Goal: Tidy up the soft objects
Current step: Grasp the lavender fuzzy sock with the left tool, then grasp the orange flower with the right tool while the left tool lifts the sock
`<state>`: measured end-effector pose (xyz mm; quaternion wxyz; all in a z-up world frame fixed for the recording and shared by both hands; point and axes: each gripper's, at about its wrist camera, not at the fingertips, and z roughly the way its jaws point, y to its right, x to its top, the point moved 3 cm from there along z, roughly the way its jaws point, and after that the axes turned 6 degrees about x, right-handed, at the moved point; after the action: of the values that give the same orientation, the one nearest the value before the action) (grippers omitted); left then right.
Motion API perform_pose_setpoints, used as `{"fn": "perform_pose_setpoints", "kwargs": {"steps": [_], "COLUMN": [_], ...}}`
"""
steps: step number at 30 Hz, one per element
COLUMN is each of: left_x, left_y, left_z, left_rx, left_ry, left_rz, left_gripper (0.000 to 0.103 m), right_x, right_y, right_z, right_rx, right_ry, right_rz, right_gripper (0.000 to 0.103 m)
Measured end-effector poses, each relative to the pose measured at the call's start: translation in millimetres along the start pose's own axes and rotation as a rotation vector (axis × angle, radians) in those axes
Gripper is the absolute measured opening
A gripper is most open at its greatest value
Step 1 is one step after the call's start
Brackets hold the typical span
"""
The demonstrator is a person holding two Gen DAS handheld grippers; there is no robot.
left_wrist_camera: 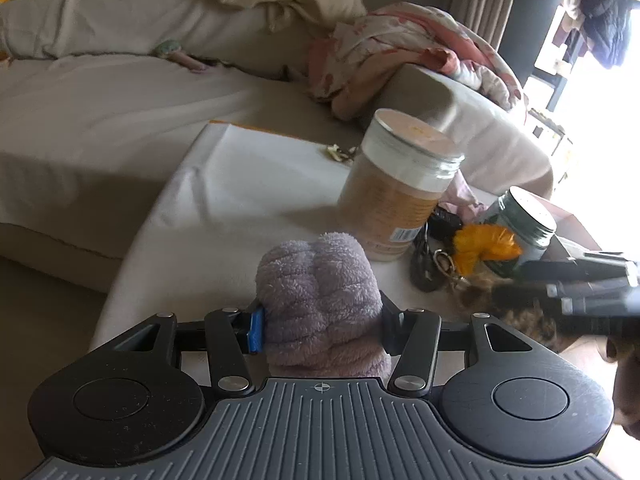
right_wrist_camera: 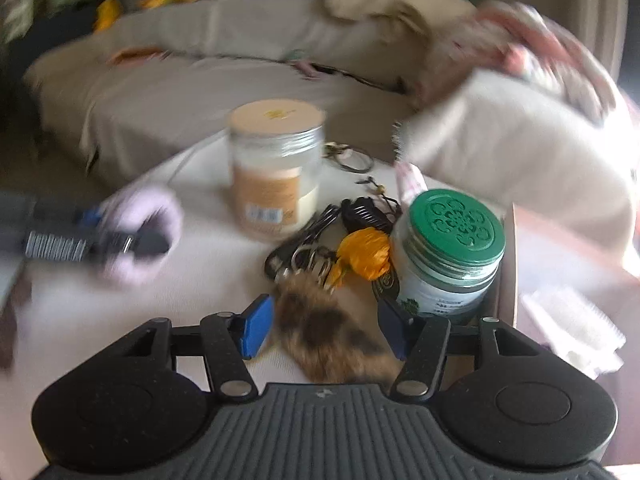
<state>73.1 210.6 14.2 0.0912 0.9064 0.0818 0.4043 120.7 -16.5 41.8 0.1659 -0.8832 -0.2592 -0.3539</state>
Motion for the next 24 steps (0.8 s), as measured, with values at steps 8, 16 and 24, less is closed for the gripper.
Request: {"fn": "perform_pose_setpoints", "kwargs": {"steps": [8, 16, 24], "left_x": [-2.7, -3.2, 13.0], "left_y": [0.2, -5.1, 5.4], "left_z": [6.0, 3.1, -25.5], "left_rx": [-0.031, -0.045, -0.015], "left_ry": [-0.002, 0.002, 0.076], "left_rz": [0.002, -0.034, -0.008], "left_gripper": [0.057, 0.056, 0.056], "right_x": [15.8, 28.9, 56.4], "right_y": [19.6, 5.5, -2.8], "right_z": [36.7, 32.4, -71.4], "right_rx": [0.032, 0.031, 0.107], "right_ry": [-0.061, -0.027, 0.233], "right_rz": [0.286, 0.213, 0.139], "right_gripper": [0.038, 0.003, 0.003]}}
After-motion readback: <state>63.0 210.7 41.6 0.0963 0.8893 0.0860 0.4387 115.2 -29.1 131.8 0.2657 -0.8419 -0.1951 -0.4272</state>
